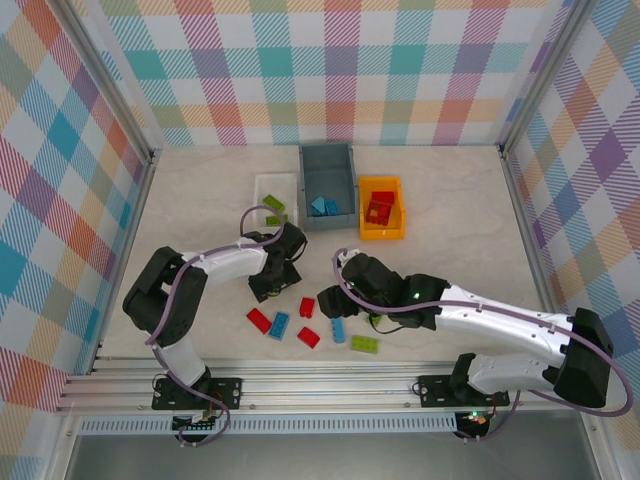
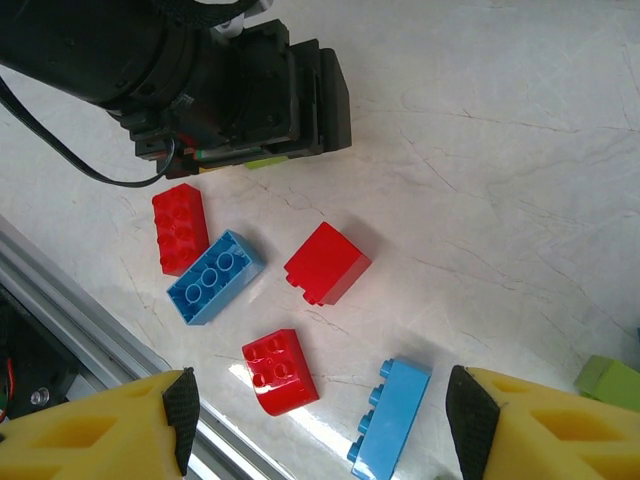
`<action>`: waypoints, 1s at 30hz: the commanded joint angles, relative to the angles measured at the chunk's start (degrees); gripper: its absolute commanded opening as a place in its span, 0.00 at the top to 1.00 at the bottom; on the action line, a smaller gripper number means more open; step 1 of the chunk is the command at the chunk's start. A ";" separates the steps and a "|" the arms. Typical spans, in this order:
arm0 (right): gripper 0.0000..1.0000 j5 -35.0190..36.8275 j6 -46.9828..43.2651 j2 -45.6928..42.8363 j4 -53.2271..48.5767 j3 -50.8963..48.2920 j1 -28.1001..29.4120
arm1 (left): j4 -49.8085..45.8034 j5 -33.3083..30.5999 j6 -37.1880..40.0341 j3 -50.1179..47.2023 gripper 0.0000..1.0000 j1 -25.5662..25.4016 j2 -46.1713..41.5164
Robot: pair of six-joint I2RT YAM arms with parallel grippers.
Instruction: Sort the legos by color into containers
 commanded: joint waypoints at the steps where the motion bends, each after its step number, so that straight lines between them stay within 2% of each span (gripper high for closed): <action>1: 0.32 0.87 1.06 0.17 0.91 -0.48 0.49 | 2.76 -0.60 0.03 -1.89 0.35 0.82 0.64; 6: 0.32 1.87 1.07 -0.48 1.02 -0.11 0.46 | 0.52 -3.15 1.53 -0.61 0.39 0.81 -3.75; 10: 0.32 4.81 0.62 -1.63 3.03 0.77 0.38 | -5.15 -6.42 6.79 6.77 0.39 2.21 -7.21; 13: 0.31 7.49 0.30 -1.16 7.50 1.44 -0.13 | -8.22 -6.66 11.44 14.18 0.39 5.13 -5.86; 17: 0.31 8.53 -0.78 1.35 14.72 3.38 -2.14 | -9.42 -5.61 18.04 24.88 0.40 9.14 -0.79; 23: 0.31 5.50 -2.01 8.90 21.13 9.66 -5.84 | -10.16 -3.75 25.03 40.20 0.41 13.56 10.19; 30: 0.31 2.68 0.17 17.60 21.71 18.06 -9.59 | -11.52 -3.02 30.24 55.91 0.42 16.43 23.25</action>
